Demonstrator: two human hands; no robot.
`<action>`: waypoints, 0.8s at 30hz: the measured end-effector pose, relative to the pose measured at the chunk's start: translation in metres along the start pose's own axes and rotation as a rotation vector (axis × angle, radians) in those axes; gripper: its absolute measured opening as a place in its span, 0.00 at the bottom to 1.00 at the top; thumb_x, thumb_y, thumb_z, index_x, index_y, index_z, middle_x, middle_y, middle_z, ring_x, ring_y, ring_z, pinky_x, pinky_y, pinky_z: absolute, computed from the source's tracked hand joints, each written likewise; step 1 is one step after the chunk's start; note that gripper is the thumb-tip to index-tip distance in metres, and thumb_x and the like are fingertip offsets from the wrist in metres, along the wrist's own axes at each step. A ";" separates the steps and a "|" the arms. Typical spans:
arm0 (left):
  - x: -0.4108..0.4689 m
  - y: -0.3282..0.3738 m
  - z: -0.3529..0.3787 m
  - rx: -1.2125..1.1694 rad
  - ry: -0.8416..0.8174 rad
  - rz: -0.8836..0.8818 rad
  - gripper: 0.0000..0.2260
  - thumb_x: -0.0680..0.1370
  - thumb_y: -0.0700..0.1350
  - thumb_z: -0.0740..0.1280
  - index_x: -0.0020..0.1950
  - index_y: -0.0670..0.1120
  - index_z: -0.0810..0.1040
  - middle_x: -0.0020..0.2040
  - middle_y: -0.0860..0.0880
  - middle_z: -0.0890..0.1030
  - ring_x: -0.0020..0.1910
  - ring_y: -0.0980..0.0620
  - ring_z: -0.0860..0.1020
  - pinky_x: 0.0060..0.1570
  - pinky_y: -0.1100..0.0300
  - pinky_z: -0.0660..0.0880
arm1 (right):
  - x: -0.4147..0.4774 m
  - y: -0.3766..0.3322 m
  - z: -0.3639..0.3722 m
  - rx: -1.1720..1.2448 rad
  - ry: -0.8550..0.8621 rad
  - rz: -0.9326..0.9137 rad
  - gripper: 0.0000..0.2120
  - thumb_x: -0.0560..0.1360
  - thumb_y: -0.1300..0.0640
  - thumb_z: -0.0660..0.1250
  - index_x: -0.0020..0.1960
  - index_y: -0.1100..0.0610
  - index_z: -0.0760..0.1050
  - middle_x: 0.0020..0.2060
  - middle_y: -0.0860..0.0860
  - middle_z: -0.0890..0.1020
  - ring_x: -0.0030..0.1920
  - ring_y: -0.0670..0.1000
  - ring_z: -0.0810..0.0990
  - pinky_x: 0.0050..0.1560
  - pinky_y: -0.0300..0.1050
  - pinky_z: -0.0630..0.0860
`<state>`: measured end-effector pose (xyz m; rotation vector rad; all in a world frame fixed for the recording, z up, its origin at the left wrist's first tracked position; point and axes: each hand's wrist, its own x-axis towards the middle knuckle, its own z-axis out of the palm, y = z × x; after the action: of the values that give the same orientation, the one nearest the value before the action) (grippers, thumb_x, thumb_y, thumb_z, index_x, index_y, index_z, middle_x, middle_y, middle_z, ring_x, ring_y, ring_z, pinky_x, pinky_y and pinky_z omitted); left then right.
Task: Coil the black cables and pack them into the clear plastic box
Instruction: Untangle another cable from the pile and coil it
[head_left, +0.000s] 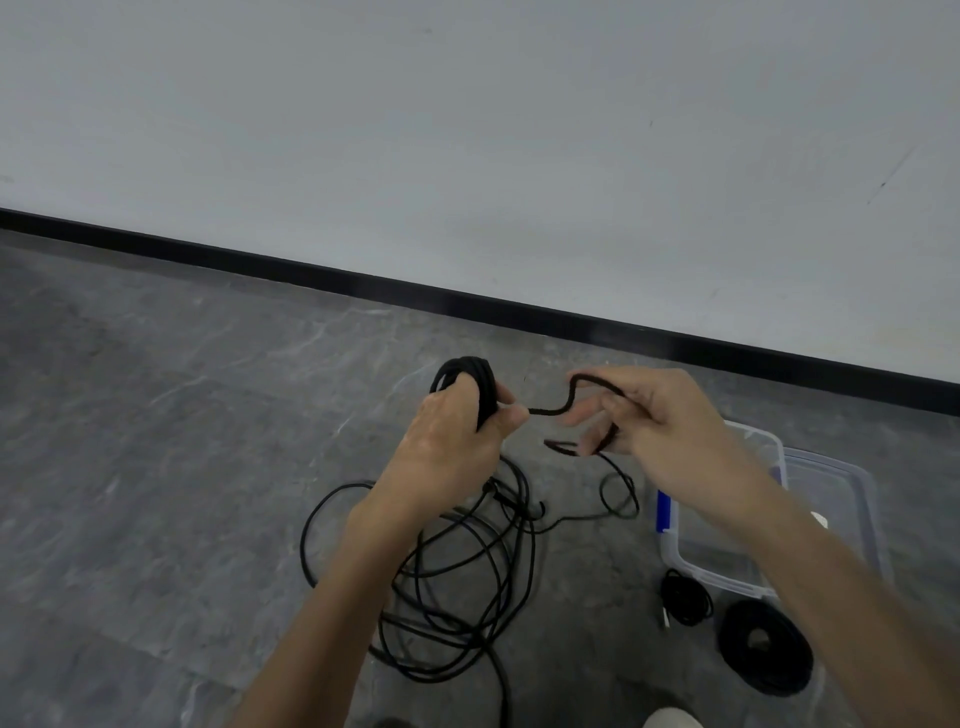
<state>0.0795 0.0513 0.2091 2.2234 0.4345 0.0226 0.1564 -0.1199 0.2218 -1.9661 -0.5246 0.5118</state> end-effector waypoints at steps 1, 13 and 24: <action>-0.001 0.001 0.000 0.003 -0.036 0.012 0.06 0.80 0.49 0.64 0.54 0.49 0.73 0.43 0.60 0.73 0.41 0.65 0.72 0.37 0.80 0.68 | 0.000 0.001 -0.001 0.001 0.026 -0.023 0.21 0.80 0.71 0.55 0.53 0.48 0.78 0.37 0.46 0.83 0.30 0.43 0.80 0.46 0.44 0.81; -0.003 0.004 0.005 0.087 -0.184 0.039 0.15 0.79 0.57 0.62 0.49 0.45 0.76 0.36 0.55 0.73 0.34 0.59 0.71 0.31 0.69 0.67 | -0.003 -0.009 -0.008 -0.124 0.149 -0.038 0.11 0.74 0.61 0.65 0.47 0.47 0.82 0.37 0.41 0.83 0.43 0.43 0.81 0.50 0.41 0.77; -0.001 0.006 0.007 0.076 -0.089 0.086 0.18 0.80 0.54 0.62 0.34 0.50 0.63 0.31 0.53 0.67 0.29 0.57 0.66 0.29 0.70 0.66 | -0.005 -0.008 -0.011 -0.700 0.135 -0.219 0.15 0.69 0.44 0.74 0.53 0.48 0.81 0.42 0.49 0.84 0.45 0.50 0.82 0.46 0.46 0.75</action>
<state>0.0810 0.0425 0.2092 2.3061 0.2947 -0.0481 0.1570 -0.1277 0.2342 -2.5336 -0.9065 0.0438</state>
